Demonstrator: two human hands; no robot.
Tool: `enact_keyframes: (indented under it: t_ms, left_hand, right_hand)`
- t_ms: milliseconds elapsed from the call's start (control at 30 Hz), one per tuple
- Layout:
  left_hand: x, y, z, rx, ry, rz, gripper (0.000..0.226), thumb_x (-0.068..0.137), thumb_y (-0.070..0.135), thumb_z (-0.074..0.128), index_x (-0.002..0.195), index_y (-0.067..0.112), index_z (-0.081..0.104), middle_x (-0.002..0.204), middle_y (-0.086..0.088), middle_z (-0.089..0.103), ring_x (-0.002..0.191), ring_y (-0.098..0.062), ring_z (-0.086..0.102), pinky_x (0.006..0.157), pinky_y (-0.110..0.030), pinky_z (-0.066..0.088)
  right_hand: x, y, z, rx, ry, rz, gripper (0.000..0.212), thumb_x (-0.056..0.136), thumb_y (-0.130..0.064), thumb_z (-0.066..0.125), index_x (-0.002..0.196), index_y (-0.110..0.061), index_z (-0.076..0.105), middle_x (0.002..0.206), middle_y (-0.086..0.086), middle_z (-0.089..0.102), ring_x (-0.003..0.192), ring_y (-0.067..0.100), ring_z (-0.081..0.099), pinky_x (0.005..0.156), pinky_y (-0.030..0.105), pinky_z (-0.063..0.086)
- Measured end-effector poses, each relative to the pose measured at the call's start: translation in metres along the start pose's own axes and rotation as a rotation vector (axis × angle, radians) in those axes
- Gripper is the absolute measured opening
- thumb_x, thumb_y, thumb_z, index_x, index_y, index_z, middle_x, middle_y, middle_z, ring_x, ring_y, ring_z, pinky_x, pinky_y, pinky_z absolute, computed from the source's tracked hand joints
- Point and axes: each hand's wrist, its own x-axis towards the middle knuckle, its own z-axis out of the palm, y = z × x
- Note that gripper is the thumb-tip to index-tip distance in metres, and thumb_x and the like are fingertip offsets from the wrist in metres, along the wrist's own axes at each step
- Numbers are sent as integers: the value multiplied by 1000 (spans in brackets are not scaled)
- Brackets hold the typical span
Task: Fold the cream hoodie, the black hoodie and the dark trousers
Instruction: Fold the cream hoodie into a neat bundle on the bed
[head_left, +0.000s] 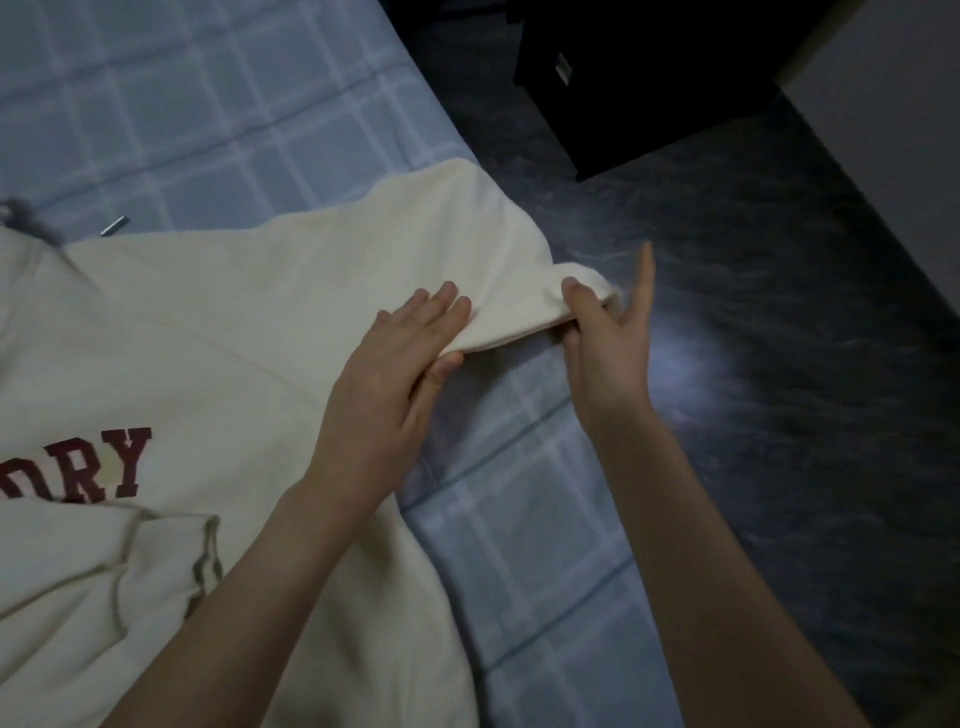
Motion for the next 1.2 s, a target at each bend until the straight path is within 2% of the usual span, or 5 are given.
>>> enact_keyframes:
  t_ms: [233,433,733,1000,1200]
  left_hand:
    - [-8,-19,12,188,-121,22,45,103,32,33,143,17,48,151,-2,43,142,-22,36,117,-45,25]
    - [-12,-26,14,356,-238,39,49,102,39,29,141,19,51,152,-1,43,142,-24,38,118,-42,23]
    - [-36,-42,-51,428,-53,-232,56,100,43,26,149,21,38,157,0,34,147,-24,26,119,-46,15]
    - [-114,-89,-108,621,-40,-482,57,98,46,25,151,26,34,158,-1,31,147,-26,25,116,-49,19]
    - [-125,-106,-109,502,-45,-458,58,95,46,29,149,27,37,157,0,35,146,-23,27,117,-48,22]
  right_hand:
    - [41,-12,-10,249,168,114,92,89,11,56,156,-36,13,148,8,42,109,23,62,75,31,59]
    - [35,-40,-13,235,58,82,69,98,8,44,154,-26,26,119,10,62,79,18,73,56,27,58]
    - [-36,-61,18,-86,-353,-154,78,92,18,47,154,-23,26,126,-8,63,121,11,62,97,33,53]
    - [-111,7,83,-170,-578,-58,81,87,21,51,143,-36,41,136,6,61,123,17,61,98,38,52]
    - [-152,56,115,-248,-587,-8,80,88,19,53,149,-30,39,131,-6,63,122,9,61,104,33,49]
